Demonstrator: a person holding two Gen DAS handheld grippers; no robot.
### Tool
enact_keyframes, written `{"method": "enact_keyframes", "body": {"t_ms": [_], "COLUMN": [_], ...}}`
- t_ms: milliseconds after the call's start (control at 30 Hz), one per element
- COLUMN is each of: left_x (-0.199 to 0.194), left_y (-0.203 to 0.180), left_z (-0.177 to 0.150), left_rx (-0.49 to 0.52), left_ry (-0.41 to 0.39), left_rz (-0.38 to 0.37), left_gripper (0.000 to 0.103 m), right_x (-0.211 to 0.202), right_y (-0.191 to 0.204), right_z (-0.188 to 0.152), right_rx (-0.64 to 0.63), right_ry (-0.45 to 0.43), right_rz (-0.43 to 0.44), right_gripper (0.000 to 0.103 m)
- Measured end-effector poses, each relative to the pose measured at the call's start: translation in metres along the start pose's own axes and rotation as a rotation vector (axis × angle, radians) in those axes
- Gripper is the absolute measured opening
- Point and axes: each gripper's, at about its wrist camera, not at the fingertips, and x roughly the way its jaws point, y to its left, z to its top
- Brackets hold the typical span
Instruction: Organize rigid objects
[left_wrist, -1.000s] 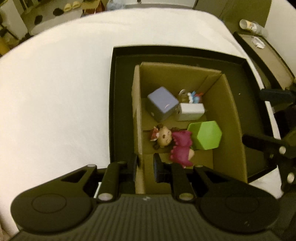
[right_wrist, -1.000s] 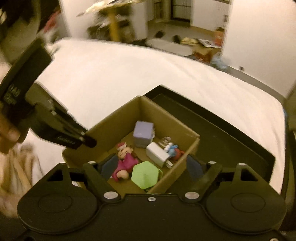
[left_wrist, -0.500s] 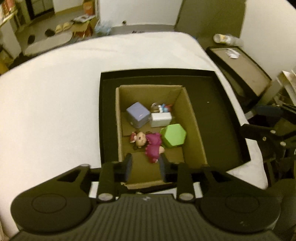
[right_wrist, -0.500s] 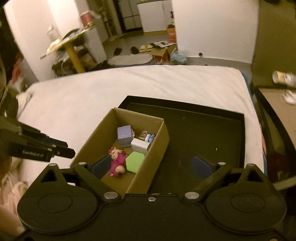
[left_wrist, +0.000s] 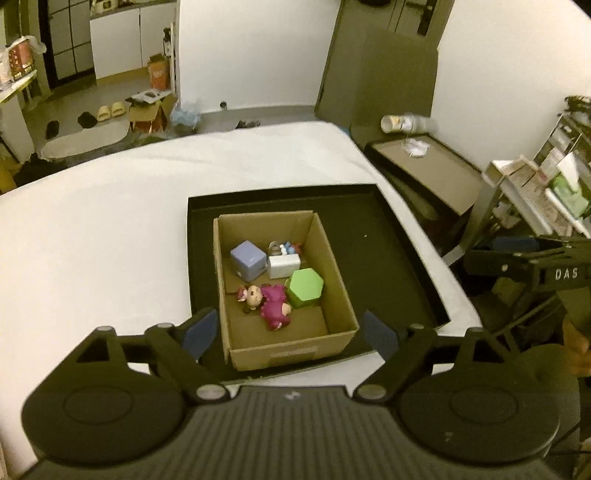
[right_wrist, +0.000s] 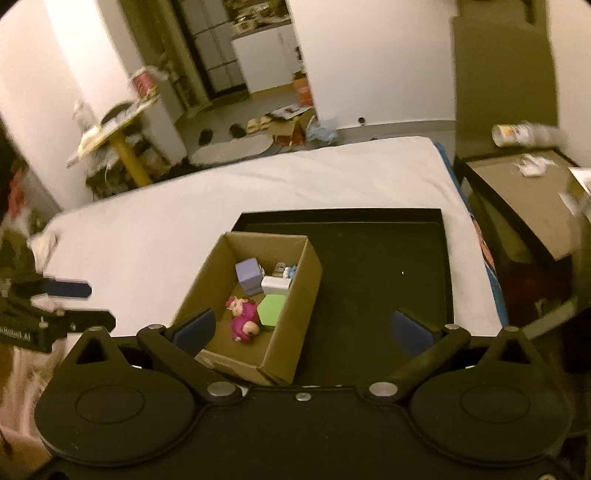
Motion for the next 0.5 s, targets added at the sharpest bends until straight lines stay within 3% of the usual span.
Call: {"method": "enact_keyframes", "body": {"t_ms": [133, 500], "left_x": [-0.020, -0.082], "left_y": [-0.006, -0.024], "left_z": [-0.010, -0.037], "left_rx": [0.018, 0.055], "left_ry": [-0.040, -0.182], "left_rz": [-0.001, 0.036], "left_gripper": [0.089, 0.092], "right_x": [-0.019, -0.066], "right_y": [0.002, 0.016], "right_z": [-0.006, -0.022], "right_rx": [0.012, 0.029], "right_ry": [-0.019, -0.066], "right_rz": [-0.053, -0.080], "right_gripper": [0.103, 0.103]}}
